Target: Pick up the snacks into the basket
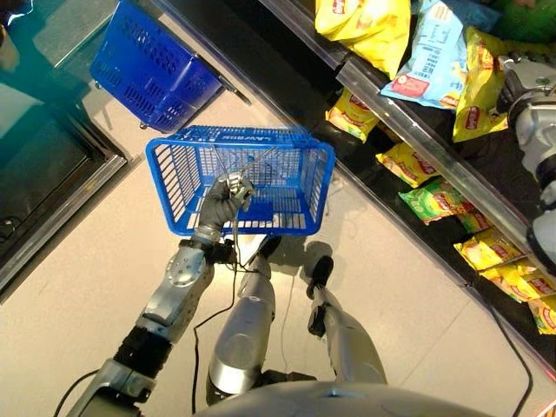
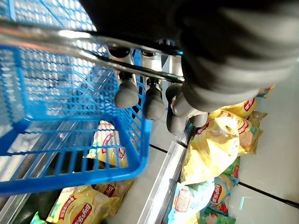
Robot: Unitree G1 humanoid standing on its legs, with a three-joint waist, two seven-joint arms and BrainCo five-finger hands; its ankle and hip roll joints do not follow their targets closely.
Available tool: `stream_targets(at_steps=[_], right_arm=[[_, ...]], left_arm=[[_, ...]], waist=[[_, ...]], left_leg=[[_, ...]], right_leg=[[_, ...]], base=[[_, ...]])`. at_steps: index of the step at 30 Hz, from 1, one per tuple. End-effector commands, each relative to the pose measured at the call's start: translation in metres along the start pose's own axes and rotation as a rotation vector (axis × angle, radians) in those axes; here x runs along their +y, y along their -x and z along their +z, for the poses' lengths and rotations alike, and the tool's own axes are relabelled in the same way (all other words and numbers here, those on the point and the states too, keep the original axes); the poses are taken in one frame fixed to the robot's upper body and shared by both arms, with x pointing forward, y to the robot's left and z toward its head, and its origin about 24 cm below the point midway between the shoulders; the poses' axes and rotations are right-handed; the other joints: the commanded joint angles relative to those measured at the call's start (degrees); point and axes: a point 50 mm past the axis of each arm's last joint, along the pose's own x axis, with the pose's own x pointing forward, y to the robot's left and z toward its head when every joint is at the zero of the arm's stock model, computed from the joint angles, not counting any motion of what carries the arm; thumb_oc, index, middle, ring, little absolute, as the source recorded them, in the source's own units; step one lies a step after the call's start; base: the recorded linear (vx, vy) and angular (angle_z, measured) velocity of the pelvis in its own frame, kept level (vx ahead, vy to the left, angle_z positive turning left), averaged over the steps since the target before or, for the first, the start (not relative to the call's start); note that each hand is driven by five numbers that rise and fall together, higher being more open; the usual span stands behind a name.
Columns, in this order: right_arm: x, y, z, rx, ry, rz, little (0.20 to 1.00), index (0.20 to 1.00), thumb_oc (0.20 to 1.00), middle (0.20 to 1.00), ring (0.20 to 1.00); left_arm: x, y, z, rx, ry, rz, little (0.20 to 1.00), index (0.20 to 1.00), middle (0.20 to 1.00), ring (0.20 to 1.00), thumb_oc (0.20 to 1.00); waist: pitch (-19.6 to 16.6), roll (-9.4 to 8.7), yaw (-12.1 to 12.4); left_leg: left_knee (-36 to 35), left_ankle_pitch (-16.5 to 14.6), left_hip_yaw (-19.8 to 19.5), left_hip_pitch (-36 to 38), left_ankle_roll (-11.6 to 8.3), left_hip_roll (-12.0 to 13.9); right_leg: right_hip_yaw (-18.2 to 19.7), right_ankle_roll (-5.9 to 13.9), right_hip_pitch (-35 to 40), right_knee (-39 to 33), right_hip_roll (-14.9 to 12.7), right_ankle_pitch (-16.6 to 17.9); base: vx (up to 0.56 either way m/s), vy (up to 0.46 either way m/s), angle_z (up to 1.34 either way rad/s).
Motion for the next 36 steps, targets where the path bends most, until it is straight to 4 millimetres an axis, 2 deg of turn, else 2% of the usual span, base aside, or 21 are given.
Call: stream_targets(at_steps=[1,16,19,20,21,24,25,26,27,28,29,30,31,33,35,36], right_arm=[[-0.018,0.002,-0.041,0.103,0.036,-0.036,0.200,0.200,0.200,0.200,0.200],[-0.022,0.001,-0.038,0.127,-0.074,-0.086,0.200,0.200,0.200,0.200,0.200],[-0.039,0.001,-0.042,0.174,-0.285,-0.251,0.200,0.200,0.200,0.200,0.200],[-0.040,0.001,-0.037,0.158,-0.316,-0.278,0.200,0.200,0.200,0.200,0.200],[-0.054,0.001,-0.032,0.128,-0.396,-0.372,0.200,0.200,0.200,0.200,0.200],[-0.089,0.023,-0.016,-0.006,-0.453,-0.651,0.200,0.200,0.200,0.200,0.200],[-0.096,0.034,-0.019,-0.018,-0.474,-0.745,0.200,0.200,0.200,0.200,0.200],[-0.093,0.036,-0.021,-0.010,-0.474,-0.743,0.200,0.200,0.200,0.200,0.200],[-0.102,0.059,-0.028,-0.022,-0.516,-0.905,0.200,0.200,0.200,0.200,0.200],[-0.098,0.061,-0.030,-0.014,-0.516,-0.903,0.200,0.200,0.200,0.200,0.200],[-0.094,0.081,-0.029,-0.046,-0.547,-0.991,0.200,0.200,0.200,0.200,0.200],[-0.088,0.091,-0.022,-0.080,-0.571,-1.013,0.200,0.200,0.200,0.200,0.200],[-0.078,0.105,-0.017,-0.105,-0.610,-1.024,0.200,0.200,0.200,0.200,0.200],[-0.057,0.124,0.001,-0.179,-0.732,-0.972,0.200,0.200,0.200,0.200,0.200],[-0.046,0.140,0.022,-0.291,-0.813,-0.906,0.200,0.200,0.200,0.200,0.200],[-0.039,0.151,0.038,-0.372,-0.910,-0.838,0.200,0.200,0.200,0.200,0.200]], left_arm=[[-0.026,-0.004,0.068,-0.358,0.043,-0.134,0.200,0.200,0.200,0.200,0.200],[-0.027,-0.005,0.071,-0.369,0.047,-0.136,0.200,0.200,0.200,0.200,0.200],[-0.023,-0.007,0.075,-0.383,0.040,-0.107,0.200,0.200,0.200,0.200,0.200],[-0.022,-0.006,0.075,-0.385,0.038,-0.094,0.200,0.200,0.200,0.200,0.200],[-0.018,-0.005,0.077,-0.393,0.030,-0.067,0.200,0.200,0.200,0.200,0.200],[-0.006,-0.002,0.076,-0.393,0.013,0.013,0.200,0.200,0.200,0.200,0.200],[-0.005,-0.002,0.076,-0.398,0.018,0.026,0.200,0.200,0.200,0.200,0.200],[-0.006,-0.002,0.076,-0.395,0.014,0.020,0.200,0.200,0.200,0.200,0.200],[-0.007,-0.003,0.074,-0.398,0.047,0.041,0.200,0.200,0.200,0.200,0.200],[-0.008,-0.004,0.073,-0.394,0.044,0.034,0.200,0.200,0.200,0.200,0.200],[-0.010,-0.004,0.071,-0.389,0.068,0.037,0.200,0.200,0.200,0.200,0.200],[-0.010,-0.004,0.071,-0.390,0.083,0.045,0.200,0.200,0.200,0.200,0.200],[-0.011,-0.003,0.069,-0.377,0.087,0.034,0.200,0.200,0.200,0.200,0.200],[-0.011,0.000,0.066,-0.357,0.080,0.027,0.200,0.200,0.200,0.200,0.200],[-0.012,0.000,0.067,-0.358,0.071,0.013,0.200,0.200,0.200,0.200,0.200],[-0.012,0.000,0.069,-0.361,0.060,0.005,0.200,0.200,0.200,0.200,0.200]], waist=[[-0.74,0.37,0.95],[-0.84,0.44,0.68],[-1.51,0.40,-0.66],[-1.87,0.23,-1.06],[-1.96,0.23,-1.89],[-2.48,0.34,-4.36],[-2.60,0.50,-5.06],[-2.68,0.32,-4.81],[-2.82,0.72,-6.63],[-2.95,0.54,-6.30],[-3.10,0.67,-7.20],[-3.03,0.83,-8.20],[-3.33,0.61,-8.17],[-3.90,0.12,-8.38],[-4.38,-0.15,-9.31],[-4.68,-0.52,-9.69]], left_leg=[[0.55,-1.95,2.43,-0.97,-0.80,-1.53],[0.12,-2.02,2.43,-0.59,-0.71,-1.52],[0.03,-2.38,2.72,0.14,-0.40,-1.41],[-0.01,-2.18,2.82,-0.03,-0.27,-1.44],[0.22,-2.77,3.31,0.34,-0.12,-1.22],[0.63,-3.69,4.25,0.57,0.45,-1.08],[0.88,-3.94,4.42,0.47,0.63,-1.14],[0.86,-3.56,4.32,0.23,0.64,-1.25],[1.02,-3.86,4.68,0.14,0.94,-1.33],[1.06,-3.85,4.62,0.08,0.97,-1.38],[1.27,-3.99,5.16,0.02,1.20,-1.41],[1.43,-4.11,5.58,0.05,1.34,-1.39],[1.62,-4.29,6.02,0.09,1.57,-1.32],[1.96,-4.70,7.12,0.49,1.89,-1.06],[2.15,-4.90,8.10,0.83,2.10,-0.82],[2.24,-5.03,8.74,0.95,2.26,-0.70]], right_leg=[[2.02,3.30,-2.78,7.68,-3.43,-5.04],[1.96,3.23,-2.27,7.43,-3.65,-5.35],[2.69,3.38,-1.67,6.92,-3.72,-5.25],[2.88,3.50,-1.77,6.65,-3.75,-4.96],[3.30,3.45,-1.53,6.72,-3.68,-5.27],[4.62,3.56,-1.45,6.46,-3.74,-5.32],[4.86,3.61,-1.54,6.43,-3.88,-5.34],[4.77,3.67,-1.69,6.34,-3.97,-5.02],[5.18,3.78,-1.91,6.16,-4.27,-4.82],[5.10,3.81,-1.91,6.14,-4.30,-4.81],[5.63,3.93,-2.05,6.03,-4.41,-4.74],[6.08,4.01,-2.12,5.98,-4.39,-4.66],[6.61,4.09,-2.08,5.89,-4.36,-4.63],[7.59,4.23,-1.99,5.71,-4.29,-4.43],[8.46,4.36,-1.84,5.43,-4.18,-4.24],[9.15,4.43,-1.91,5.31,-4.11,-4.06]], base=[[0.02,-0.031,0.05],[0.00,-0.007,0.03],[0.01,0.023,-0.01],[0.01,0.046,-0.03],[0.00,0.058,-0.06],[0.01,0.039,-0.10],[-0.02,0.029,-0.21],[-0.04,0.042,-0.24],[-0.03,0.037,-0.18],[-0.03,0.049,-0.13],[-0.02,0.047,-0.06],[-0.02,0.057,-0.07],[-0.01,0.047,-0.17],[-0.01,0.033,-0.40],[-0.01,0.042,-0.46],[0.00,0.042,-0.45]])
